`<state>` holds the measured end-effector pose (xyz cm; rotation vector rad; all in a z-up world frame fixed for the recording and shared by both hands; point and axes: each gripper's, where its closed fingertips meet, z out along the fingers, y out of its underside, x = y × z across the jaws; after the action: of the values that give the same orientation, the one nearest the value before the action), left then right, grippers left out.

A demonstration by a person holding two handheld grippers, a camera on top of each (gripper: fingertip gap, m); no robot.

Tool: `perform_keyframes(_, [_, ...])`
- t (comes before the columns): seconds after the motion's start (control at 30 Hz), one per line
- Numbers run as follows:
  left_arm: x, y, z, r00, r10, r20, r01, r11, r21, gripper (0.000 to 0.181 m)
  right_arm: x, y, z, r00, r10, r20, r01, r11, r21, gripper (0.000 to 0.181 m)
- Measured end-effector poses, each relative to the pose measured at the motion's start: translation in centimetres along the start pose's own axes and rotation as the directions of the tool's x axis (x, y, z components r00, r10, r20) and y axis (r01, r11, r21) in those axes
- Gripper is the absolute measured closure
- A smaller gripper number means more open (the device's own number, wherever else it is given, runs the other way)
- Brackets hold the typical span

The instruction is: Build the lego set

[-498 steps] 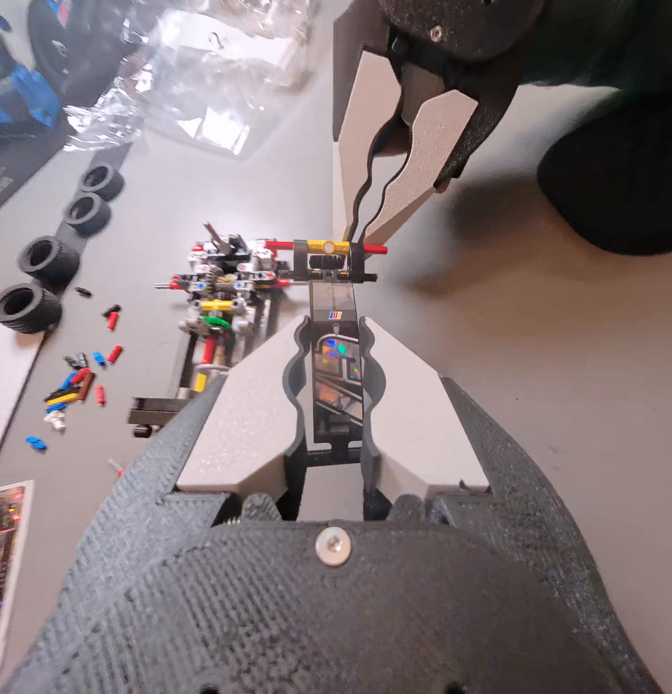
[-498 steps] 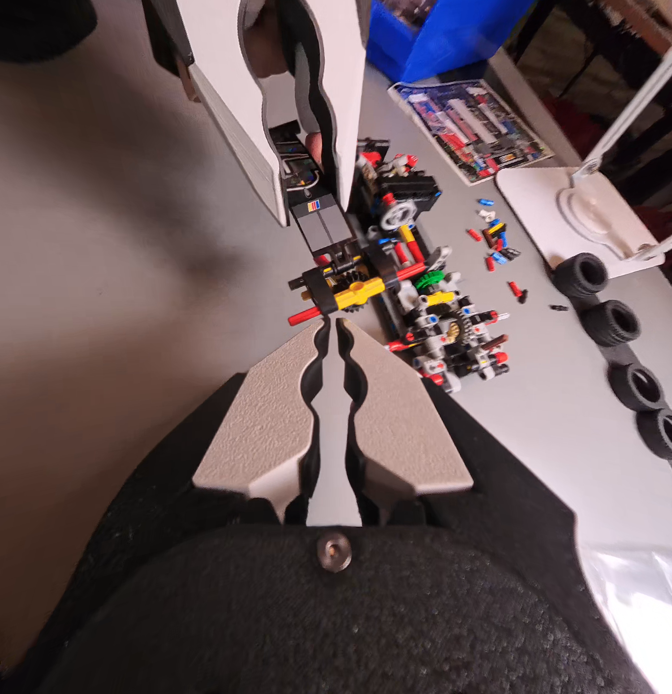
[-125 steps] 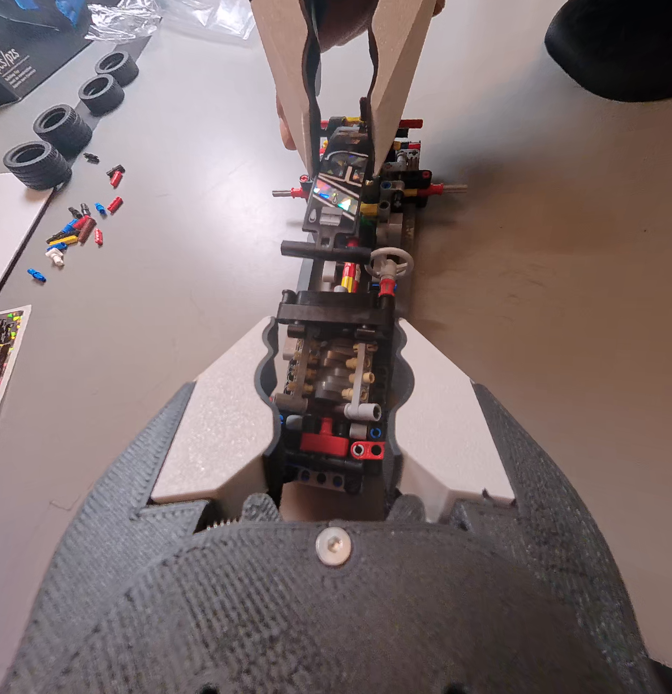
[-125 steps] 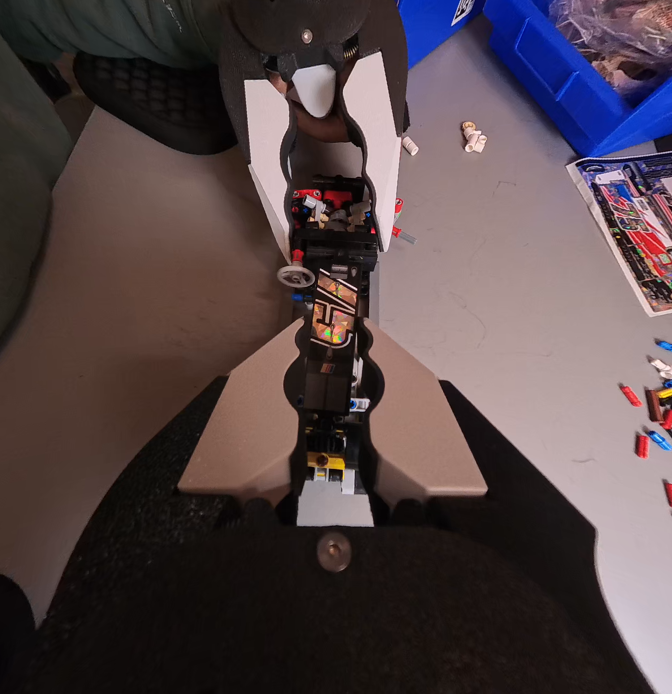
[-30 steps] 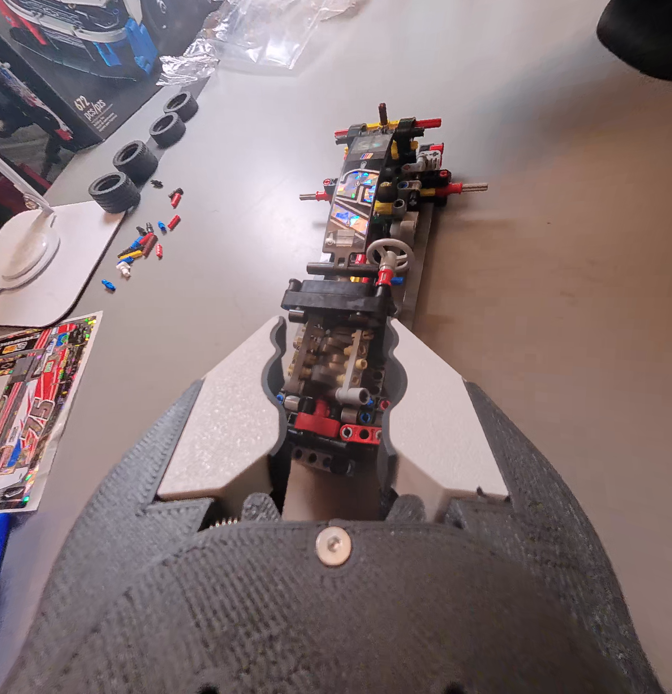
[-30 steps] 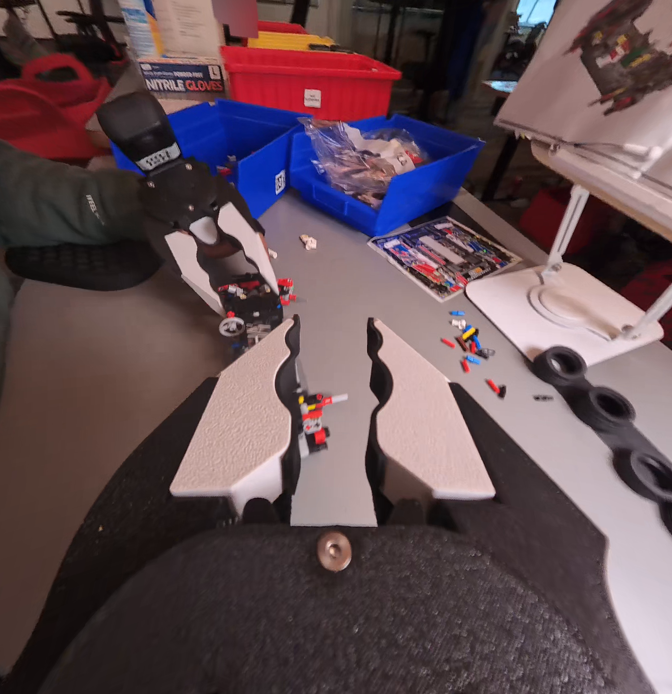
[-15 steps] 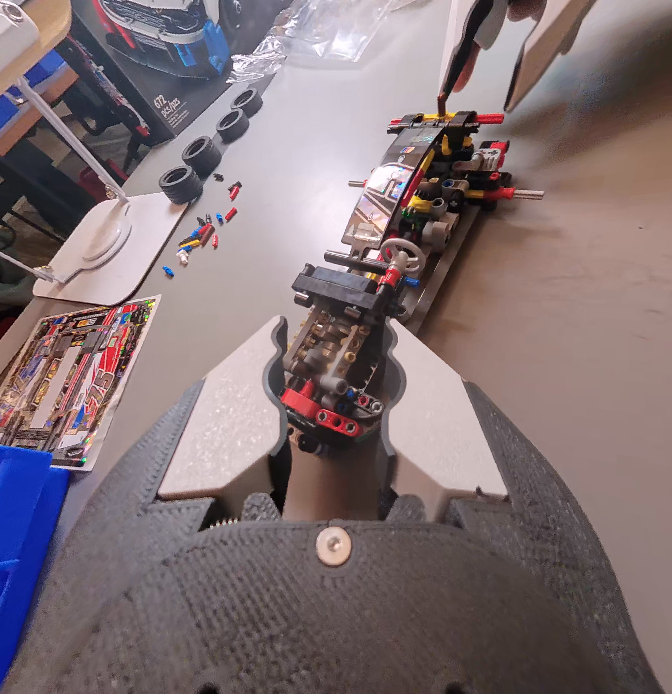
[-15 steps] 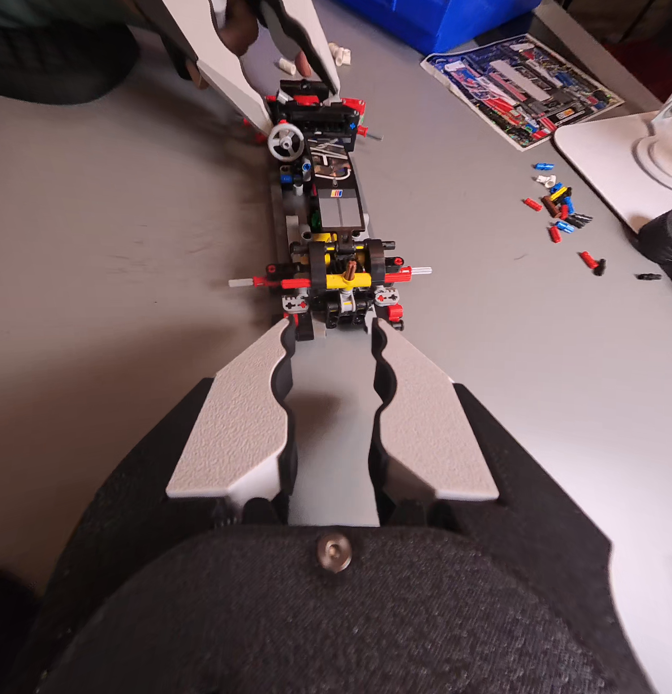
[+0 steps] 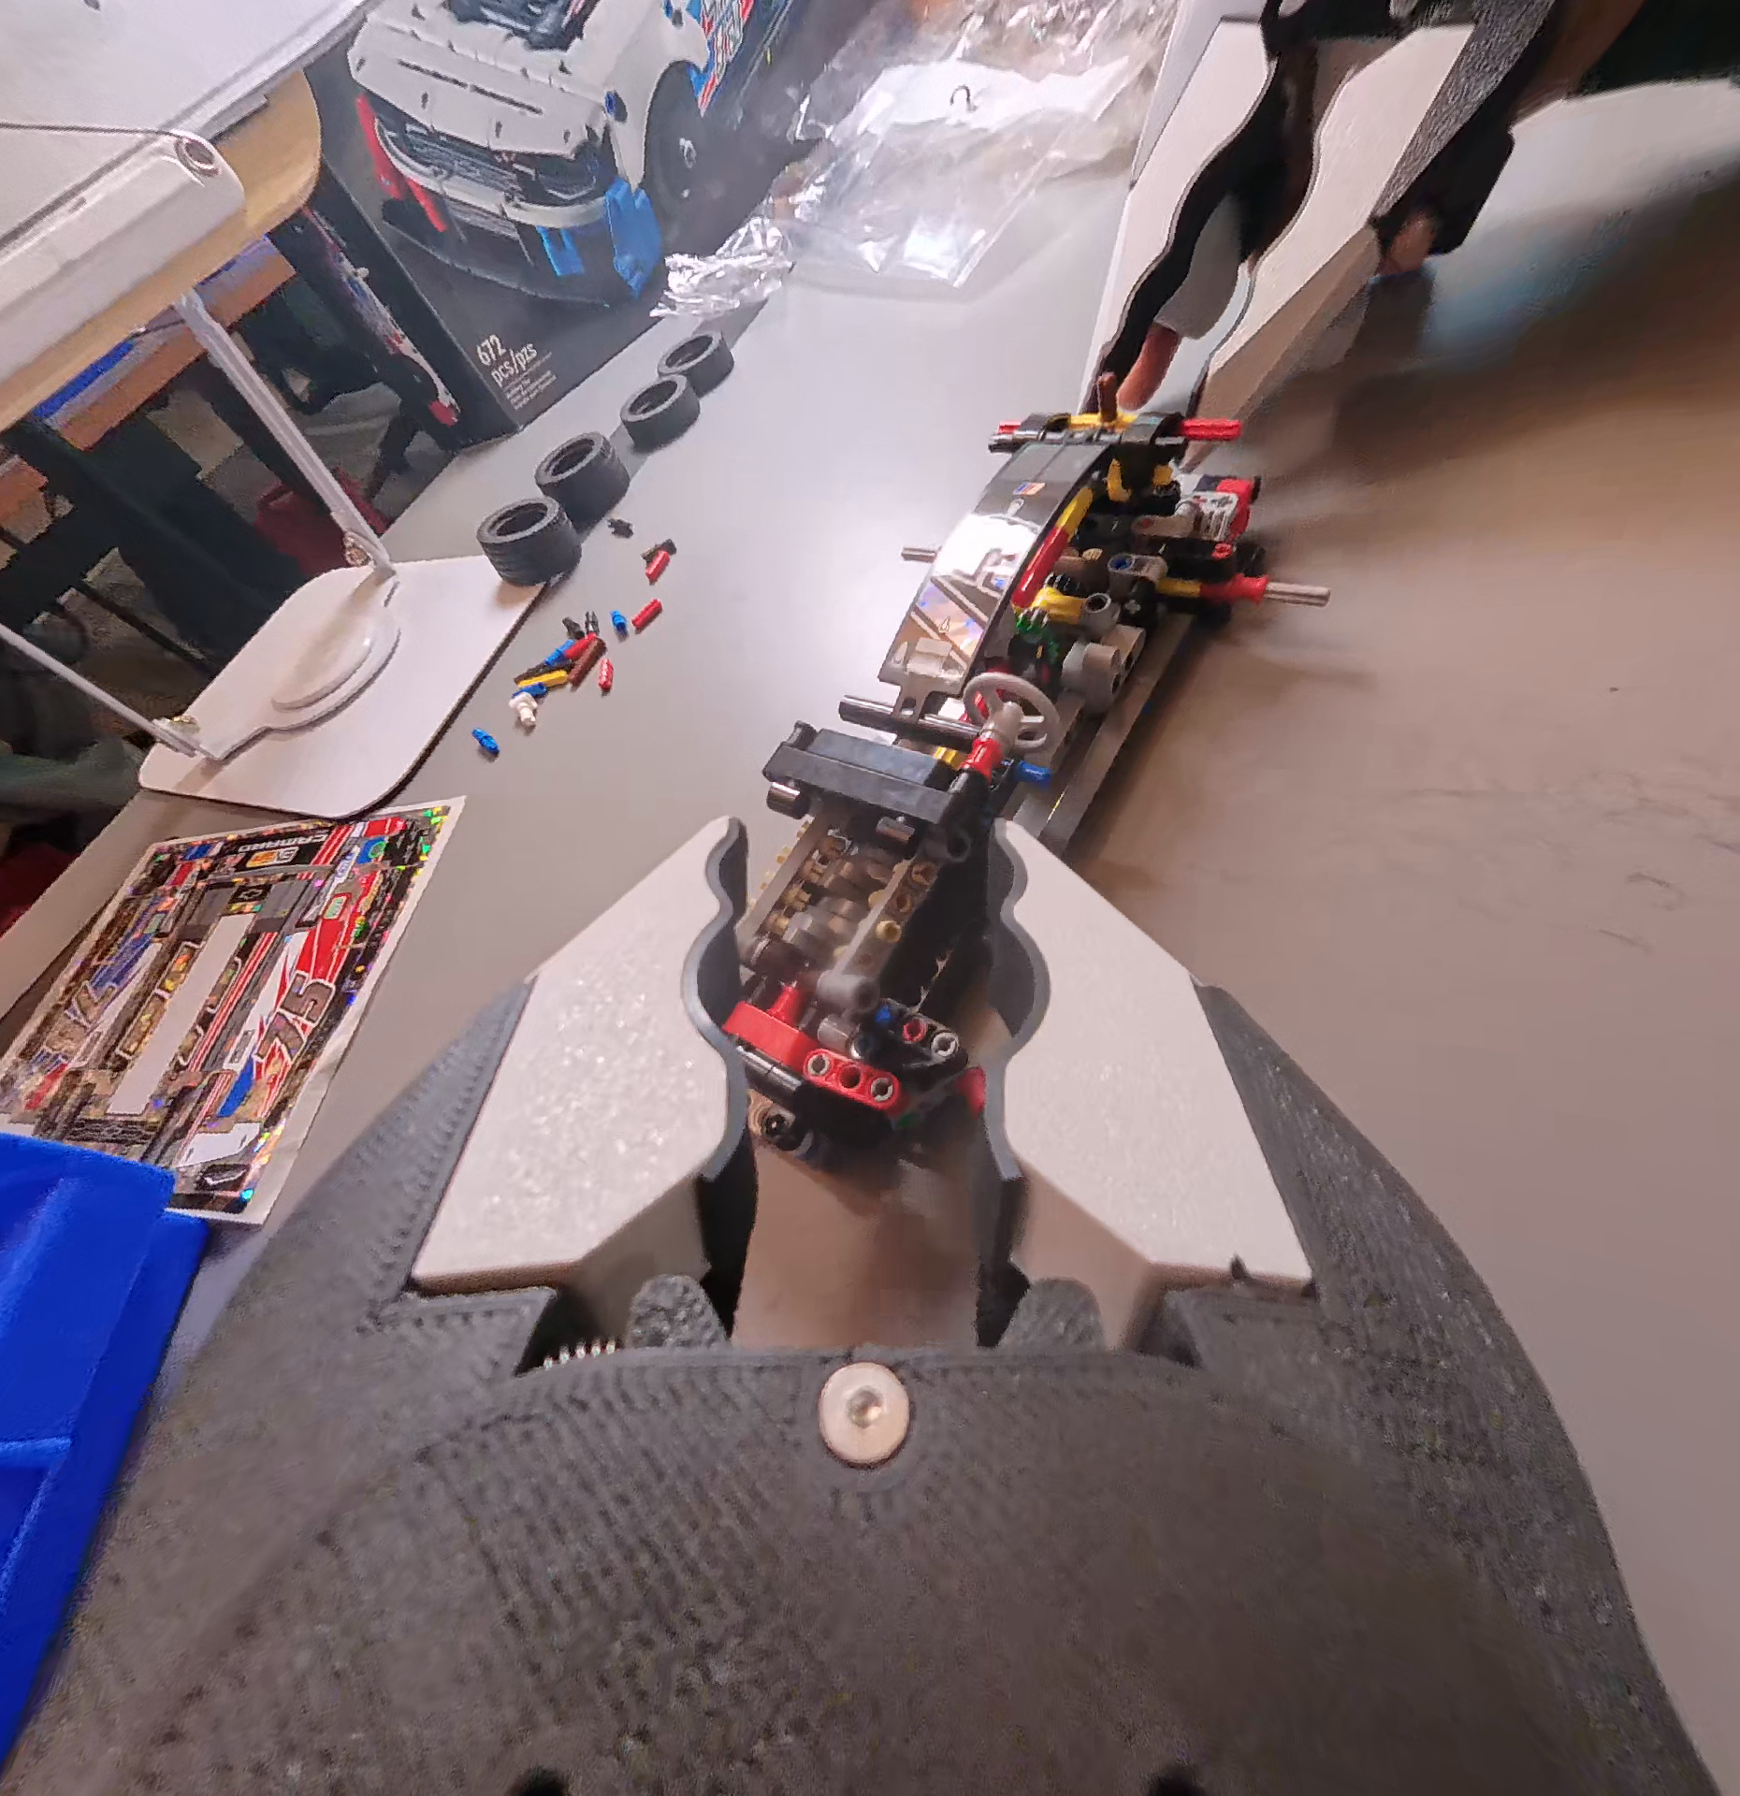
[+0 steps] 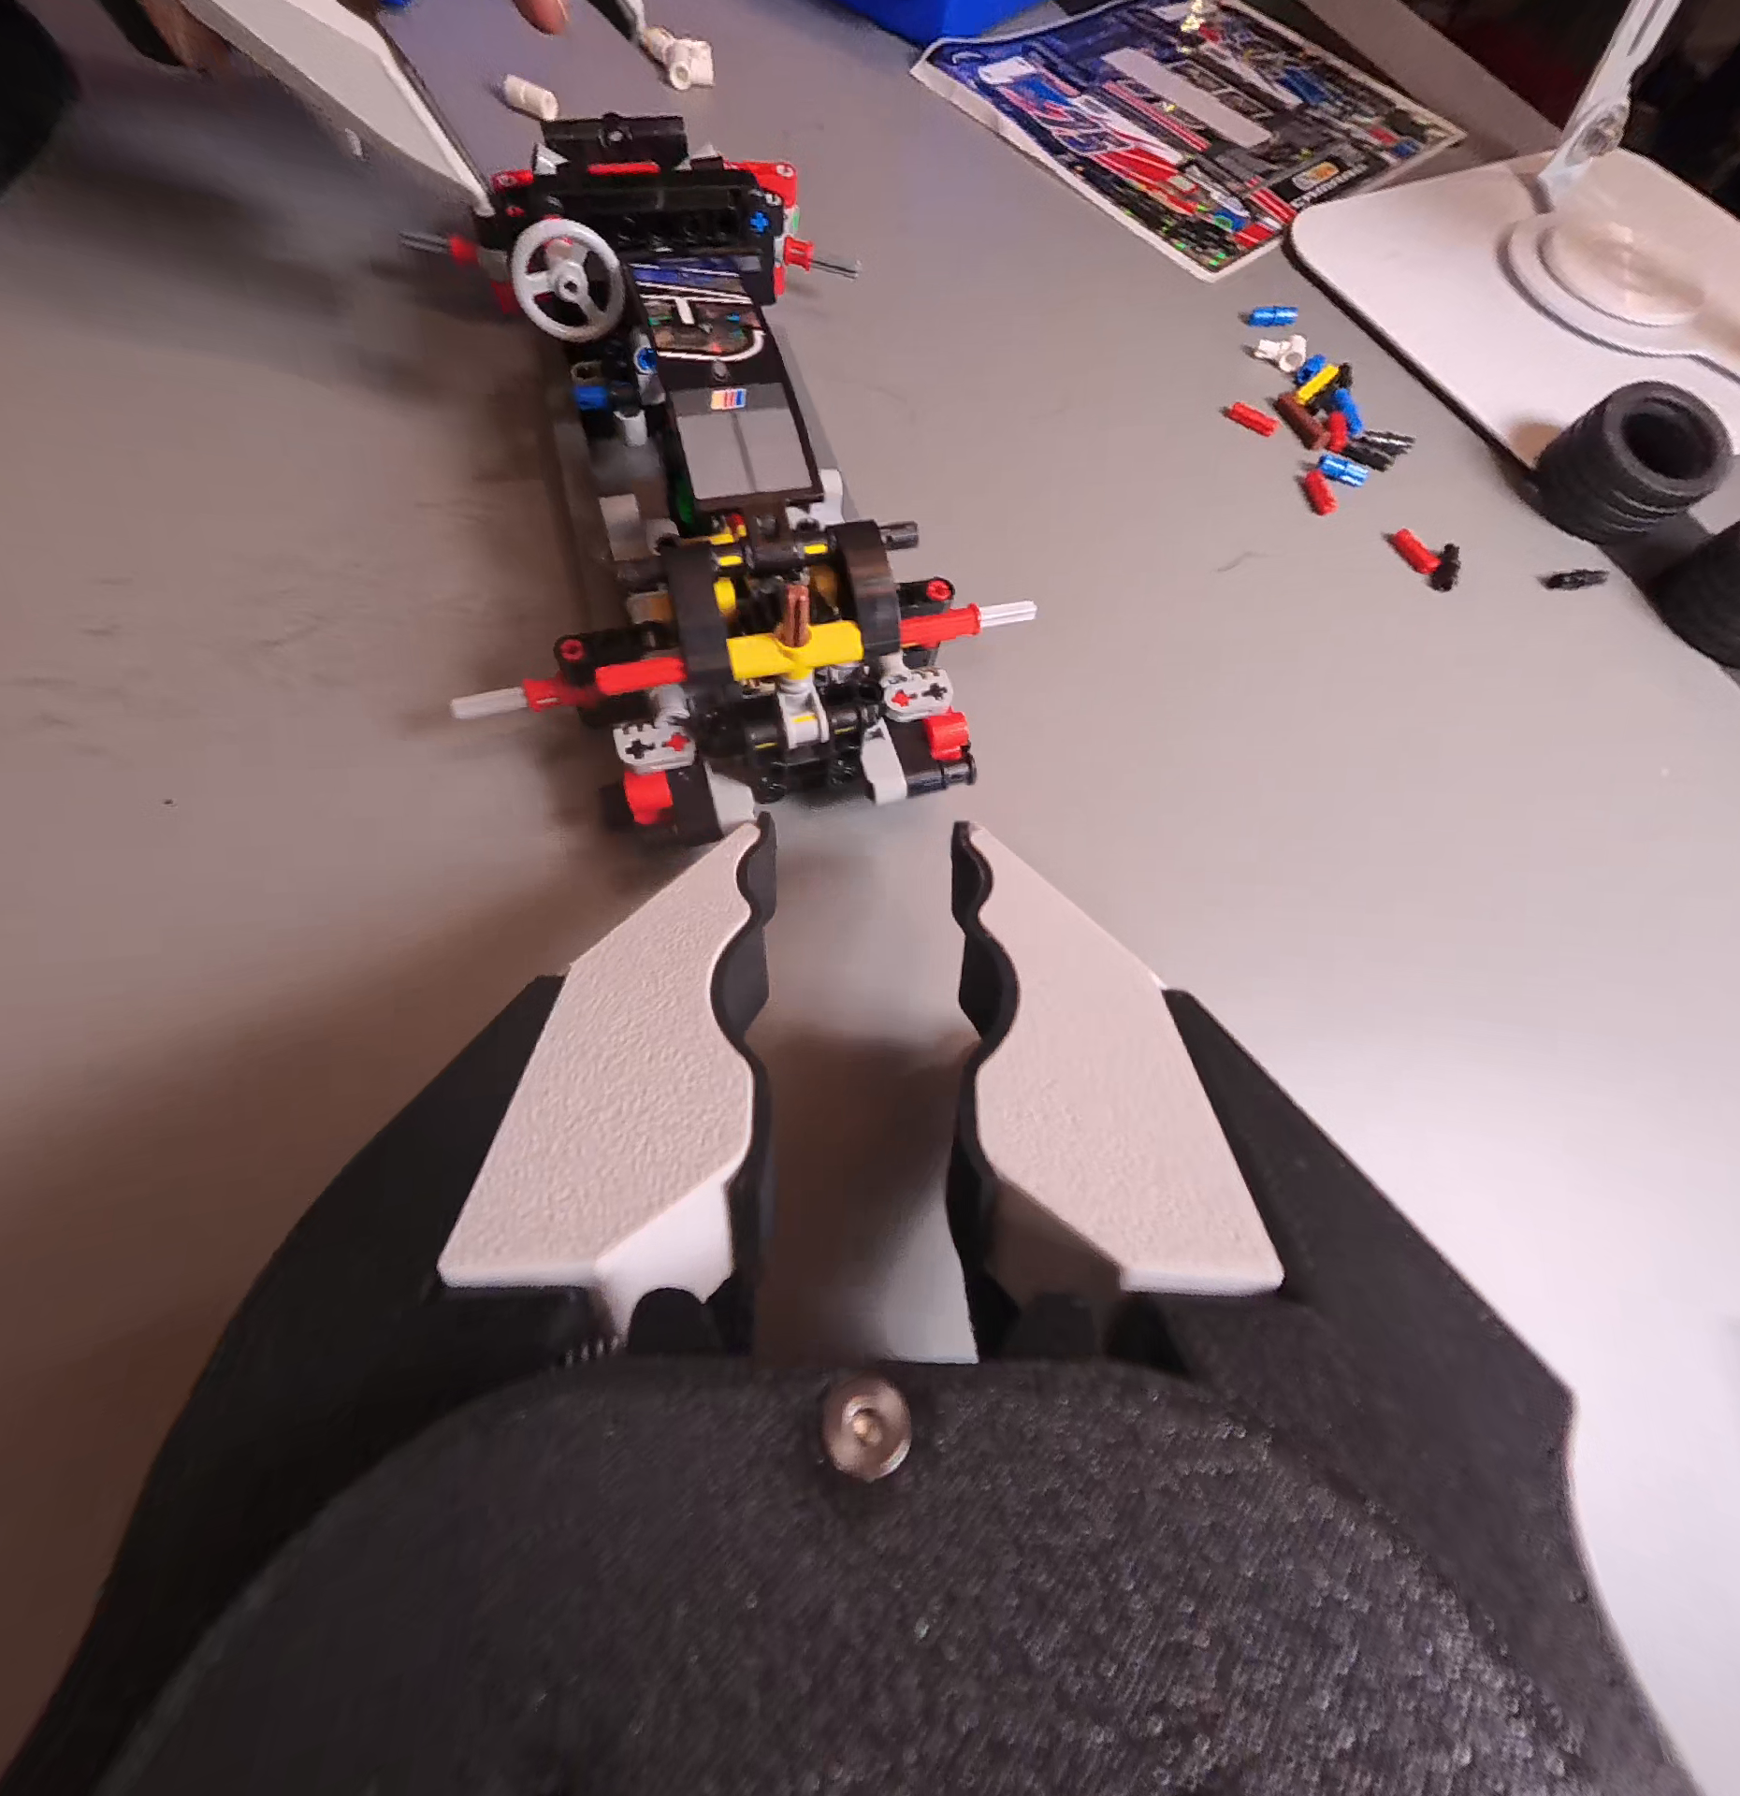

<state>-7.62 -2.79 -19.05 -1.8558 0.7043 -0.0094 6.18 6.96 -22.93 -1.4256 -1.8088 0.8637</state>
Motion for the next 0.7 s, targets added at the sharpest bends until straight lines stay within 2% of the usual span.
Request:
perform_keyframes(0.13, [-0.7, -0.2, -0.6, 0.998, -0.06, -0.004, 0.06, 0.997, 0.046, 0.134, 0.6, -0.4, -0.2, 1.0, 0.028, -0.014, -0.028, 0.999, 0.025, 0.146])
perform_keyframes(0.23, [-1.3, 0.3, -0.9, 0.994, -0.111, -0.01, 0.111, 0.993, 0.041, 0.131, -0.6, -1.3, -0.9, 0.998, 0.019, 0.056, -0.023, 0.997, 0.071, 0.139])
perform_keyframes(0.33, [-0.9, 1.5, -0.9, 0.975, -0.205, -0.09, 0.203, 0.979, -0.023, 0.111, -2.6, -1.5, -0.9, 0.989, -0.002, 0.147, -0.005, 0.999, 0.046, 0.119])
perform_keyframes(0.43, [-1.2, 1.3, -1.5, 0.968, -0.226, -0.111, 0.228, 0.974, 0.009, 0.113, -3.1, -1.0, 0.3, 0.991, -0.062, 0.117, 0.065, 0.998, -0.021, 0.106])
perform_keyframes(0.53, [-1.3, 0.5, -1.9, 0.966, -0.229, -0.119, 0.237, 0.97, 0.054, 0.115, -2.6, -0.7, 1.5, 0.993, -0.097, 0.065, 0.101, 0.993, -0.059, 0.108])
perform_keyframes(0.6, [-1.2, 0.2, -2.0, 0.969, -0.217, -0.118, 0.226, 0.972, 0.064, 0.116, -1.8, -0.7, 1.4, 0.993, -0.112, 0.045, 0.114, 0.992, -0.055, 0.123])
perform_keyframes(0.7, [-0.9, 0.2, -1.8, 0.972, -0.202, -0.124, 0.21, 0.976, 0.06, 0.116, -0.8, -0.2, 1.1, 0.995, -0.087, 0.057, 0.091, 0.994, -0.062, 0.124])
